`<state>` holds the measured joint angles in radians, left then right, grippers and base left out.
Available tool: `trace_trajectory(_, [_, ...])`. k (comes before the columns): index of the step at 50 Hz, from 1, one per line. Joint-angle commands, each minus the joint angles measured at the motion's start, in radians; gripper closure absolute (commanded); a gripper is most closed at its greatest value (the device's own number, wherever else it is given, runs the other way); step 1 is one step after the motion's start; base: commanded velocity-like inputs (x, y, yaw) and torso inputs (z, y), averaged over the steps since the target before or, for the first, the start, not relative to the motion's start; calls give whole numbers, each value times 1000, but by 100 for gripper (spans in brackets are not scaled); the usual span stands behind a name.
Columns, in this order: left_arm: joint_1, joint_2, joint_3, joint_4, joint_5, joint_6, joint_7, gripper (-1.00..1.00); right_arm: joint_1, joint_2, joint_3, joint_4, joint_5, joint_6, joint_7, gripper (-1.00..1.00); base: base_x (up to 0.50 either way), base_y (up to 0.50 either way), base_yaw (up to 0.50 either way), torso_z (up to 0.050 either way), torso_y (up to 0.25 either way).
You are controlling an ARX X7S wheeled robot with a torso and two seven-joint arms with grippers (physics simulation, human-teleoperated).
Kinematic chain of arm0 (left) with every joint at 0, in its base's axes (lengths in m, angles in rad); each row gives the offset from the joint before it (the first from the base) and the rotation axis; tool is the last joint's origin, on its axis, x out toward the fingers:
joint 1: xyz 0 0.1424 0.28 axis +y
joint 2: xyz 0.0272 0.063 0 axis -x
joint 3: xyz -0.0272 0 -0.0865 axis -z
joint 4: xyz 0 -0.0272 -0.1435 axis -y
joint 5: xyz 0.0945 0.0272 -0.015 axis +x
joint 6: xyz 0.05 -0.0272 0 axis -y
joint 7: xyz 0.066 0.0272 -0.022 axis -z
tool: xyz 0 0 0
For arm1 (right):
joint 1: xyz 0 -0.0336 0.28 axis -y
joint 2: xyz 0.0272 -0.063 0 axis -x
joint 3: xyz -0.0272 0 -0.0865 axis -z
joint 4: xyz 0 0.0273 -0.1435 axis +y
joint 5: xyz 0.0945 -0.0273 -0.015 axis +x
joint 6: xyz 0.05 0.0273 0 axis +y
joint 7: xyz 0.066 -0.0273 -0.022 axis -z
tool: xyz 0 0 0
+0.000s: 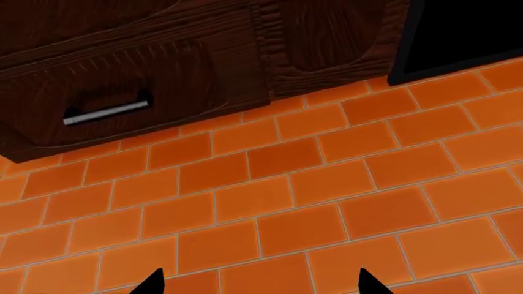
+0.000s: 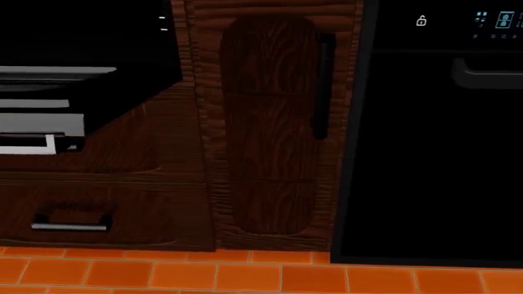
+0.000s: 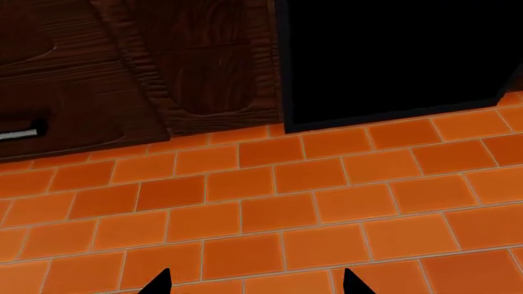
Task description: Close the oven door
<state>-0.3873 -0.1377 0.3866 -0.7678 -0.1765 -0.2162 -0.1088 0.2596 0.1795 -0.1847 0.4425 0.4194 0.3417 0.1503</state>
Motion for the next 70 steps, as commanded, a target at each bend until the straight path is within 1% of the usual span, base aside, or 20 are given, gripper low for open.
trace_trajectory(1, [26, -16, 7, 96, -8, -64, -14, -100, 7, -1, -9, 5, 2, -1, -1, -100, 0, 223, 0, 0, 0])
trace_trajectory(3, [24, -17, 6, 90, -8, -52, -12, -100, 7, -2, -11, 10, 2, -5, -3, -100, 0, 223, 0, 0, 0])
trace_trajectory(4, [6, -2, 8, -3, -1, 17, -6, -100, 9, -3, -12, 20, -1, -10, -4, -100, 0, 223, 0, 0, 0])
trace_trajectory(6, [21, -16, 7, 79, -9, -47, -14, -100, 10, -3, -12, 24, 1, -12, -6, -100, 0, 221, 0, 0, 0])
trace_trajectory(11, [28, -20, 8, 107, -15, -67, -16, -100, 7, -1, -14, 17, 3, -11, -2, -100, 0, 222, 0, 0, 0])
trace_trajectory(12, [1, 4, 12, -37, -3, 43, -1, -100, 7, -1, -14, 18, 3, -12, -3, -100, 0, 219, 0, 0, 0])
trace_trajectory(15, [18, -13, 14, 59, -11, -32, -10, -100, 4, 0, -16, 16, 4, -14, -1, -100, 0, 220, 0, 0, 0])
trace_trajectory(16, [3, 2, 16, -26, -4, 32, -2, -100, 4, 1, -16, 16, 4, -14, -2, -100, 0, 219, 0, 0, 0])
trace_trajectory(18, [23, -15, 16, 74, -13, -41, -12, -100, 3, 2, -17, 14, 5, -14, -1, -100, 0, 225, 0, 0, 0])
trace_trajectory(20, [18, -9, 18, 37, -11, -14, -8, -100, 2, 2, -21, 14, 2, -16, -1, -100, 0, 225, 0, 0, 0])
trace_trajectory(22, [30, -19, 16, 99, -18, -62, -16, -100, 1, 3, -20, 13, 4, -17, -1, -100, 0, 223, 0, 0, 0])
trace_trajectory(26, [34, -22, 19, 110, -18, -62, -19, -100, -2, 6, -20, 5, 6, -14, 2, -100, 0, 223, 0, 0, 0])
trace_trajectory(28, [10, -5, 20, 5, -12, 11, -6, -100, -2, 4, -25, 10, 3, -18, -1, -100, 0, 223, 0, 0, 0])
trace_trajectory(30, [20, -17, 19, 67, -19, -40, -13, -100, 2, 2, -26, 29, 2, -26, -4, -100, 0, 221, 0, 0, 0])
trace_trajectory(33, [9, -7, 22, 15, -14, 1, -9, -100, 0, 5, -27, 17, 5, -20, 0, -100, 0, 221, 0, 0, 0])
trace_trajectory(35, [14, -15, 22, 52, -18, -29, -13, -100, 0, 6, -28, 15, 5, -18, 0, -100, 0, 221, 0, 0, 0])
trace_trajectory(36, [-11, 8, 24, -76, -10, 67, 2, -100, 1, 6, -28, 16, 6, -19, 0, -100, 0, 223, 0, 0, 0])
trace_trajectory(38, [22, -16, 27, 70, -18, -38, -17, -100, 0, 6, -31, 11, 5, -17, 2, -100, 0, 225, 0, 0, 0])
trace_trajectory(41, [26, -19, 29, 86, -18, -48, -20, -100, -3, 9, -31, 1, 8, -13, 5, -100, 0, 225, 0, 0, 0])
trace_trajectory(70, [25, -26, 41, 82, -25, -46, -24, -100, 6, 9, -41, 28, 14, -31, 3, -100, 0, 223, 0, 0, 0])
